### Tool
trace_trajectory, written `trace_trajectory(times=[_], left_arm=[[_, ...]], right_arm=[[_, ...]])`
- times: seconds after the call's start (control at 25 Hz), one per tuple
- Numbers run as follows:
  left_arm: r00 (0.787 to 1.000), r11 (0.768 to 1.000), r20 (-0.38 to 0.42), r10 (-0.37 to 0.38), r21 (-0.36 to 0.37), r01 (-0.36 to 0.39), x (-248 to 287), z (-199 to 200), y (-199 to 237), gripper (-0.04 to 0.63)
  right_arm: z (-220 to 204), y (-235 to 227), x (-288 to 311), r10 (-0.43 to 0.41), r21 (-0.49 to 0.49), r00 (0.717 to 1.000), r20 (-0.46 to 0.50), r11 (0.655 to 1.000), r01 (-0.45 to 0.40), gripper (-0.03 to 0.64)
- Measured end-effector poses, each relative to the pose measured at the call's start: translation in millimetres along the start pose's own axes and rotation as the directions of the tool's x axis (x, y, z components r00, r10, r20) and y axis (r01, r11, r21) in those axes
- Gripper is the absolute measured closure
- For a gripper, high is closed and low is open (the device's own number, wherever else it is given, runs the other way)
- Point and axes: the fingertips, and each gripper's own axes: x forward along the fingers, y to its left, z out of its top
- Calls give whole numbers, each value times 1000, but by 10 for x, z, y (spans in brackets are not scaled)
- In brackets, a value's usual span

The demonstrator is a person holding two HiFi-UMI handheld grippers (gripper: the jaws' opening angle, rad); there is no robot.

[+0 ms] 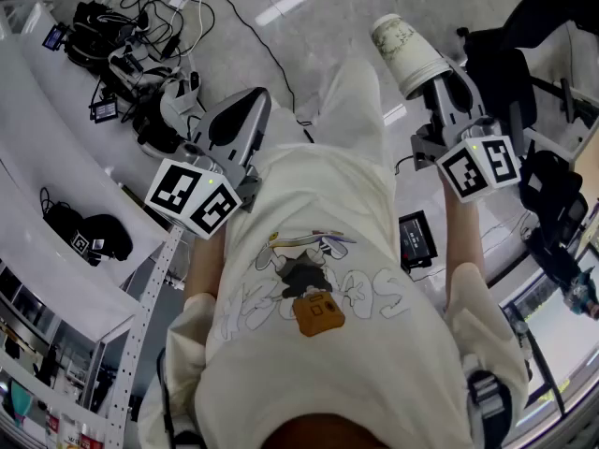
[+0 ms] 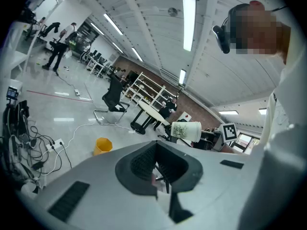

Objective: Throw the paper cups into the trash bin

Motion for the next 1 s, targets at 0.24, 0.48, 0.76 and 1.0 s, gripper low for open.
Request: trace_trajectory(times=[0.24,0.48,0.76,1.0], left_arm=[[1000,1000,0,-5,15,5,315,-3,-556,591],[999,997,-39,-2,76,5,594,-173,-961,591],[1000,999,-7,15,48,-15,988,-214,-1233,591],[996,999,81,48,-16,-47,1191,-185,-1516,591]], right_arm=[[-85,-381,-504,-41,-11,999,1,999,41,592],[-230,-519,-691,-27,19,1000,-17,999,27,592],[-201,-798,-888,53,133,999,0,990,-53,592],[-134,-1157,-945,90,120,996,-5,989,-89,592]])
